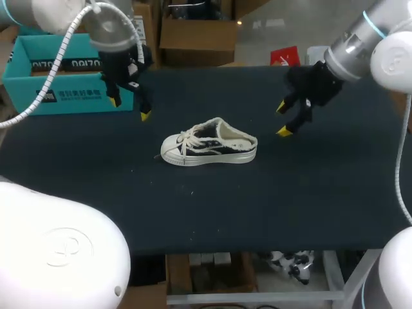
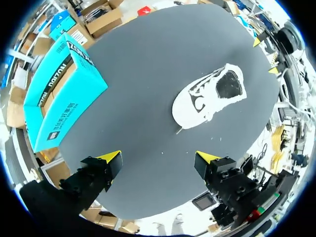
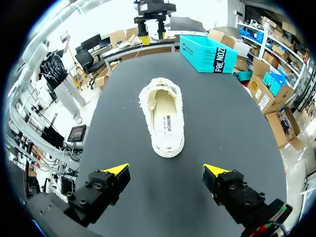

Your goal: Open the shoe tongue, take the insole out of the shoe, put the insole back into the shoe, and pack the shoe into the shoebox

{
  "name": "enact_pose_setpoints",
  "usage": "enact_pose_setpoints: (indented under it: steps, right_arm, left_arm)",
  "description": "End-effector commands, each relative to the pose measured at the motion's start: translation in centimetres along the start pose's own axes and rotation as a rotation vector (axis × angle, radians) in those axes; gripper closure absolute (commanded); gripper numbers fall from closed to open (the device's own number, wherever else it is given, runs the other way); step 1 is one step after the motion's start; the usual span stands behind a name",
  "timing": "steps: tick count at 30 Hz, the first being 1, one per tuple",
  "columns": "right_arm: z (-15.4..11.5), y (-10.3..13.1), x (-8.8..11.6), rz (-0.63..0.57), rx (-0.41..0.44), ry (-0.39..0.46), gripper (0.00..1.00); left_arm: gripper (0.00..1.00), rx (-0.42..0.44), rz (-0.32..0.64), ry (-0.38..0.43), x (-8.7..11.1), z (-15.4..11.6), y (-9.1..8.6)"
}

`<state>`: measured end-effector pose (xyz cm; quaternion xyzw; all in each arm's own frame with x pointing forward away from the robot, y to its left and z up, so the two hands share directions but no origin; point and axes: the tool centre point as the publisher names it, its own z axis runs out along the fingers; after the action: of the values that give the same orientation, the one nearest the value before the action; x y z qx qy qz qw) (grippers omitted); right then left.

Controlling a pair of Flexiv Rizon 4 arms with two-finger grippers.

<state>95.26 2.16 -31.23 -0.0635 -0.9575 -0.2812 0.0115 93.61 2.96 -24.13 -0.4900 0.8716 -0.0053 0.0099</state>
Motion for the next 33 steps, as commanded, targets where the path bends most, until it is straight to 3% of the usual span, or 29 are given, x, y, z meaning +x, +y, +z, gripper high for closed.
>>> enact_pose_setpoints:
  steps: [1, 8, 16, 24, 28, 33]
  right_arm:
    - [3.4, 0.0, 0.4, 0.013, -0.036, -0.026, 0.0]
    - [6.0, 1.2, 1.2, 0.017, -0.08, -0.039, 0.0]
    - [8.7, 0.7, 1.6, 0.044, -0.138, -0.032, 0.0]
    - [9.6, -0.2, 0.4, 0.08, -0.178, -0.059, 0.0]
    - [9.4, -0.2, 0.0, 0.076, -0.187, -0.068, 0.0]
    - [11.0, 0.0, -0.4, 0.059, -0.209, -0.029, 0.0]
  left_arm:
    - [0.0, -0.01, -0.214, -0.056, 2.1, 0.1, -1.0]
    - [0.0, 0.021, -0.364, -0.038, 3.8, 0.4, -1.8]
    - [0.0, 0.019, -0.43, 0.031, 5.9, 1.3, -3.1]
    - [0.0, 0.041, -0.391, 0.055, 8.6, 1.3, -3.7]
    - [0.0, 0.042, -0.381, 0.064, 9.1, 1.4, -3.8]
    - [0.0, 0.042, -0.382, 0.081, 9.5, 1.6, -4.0]
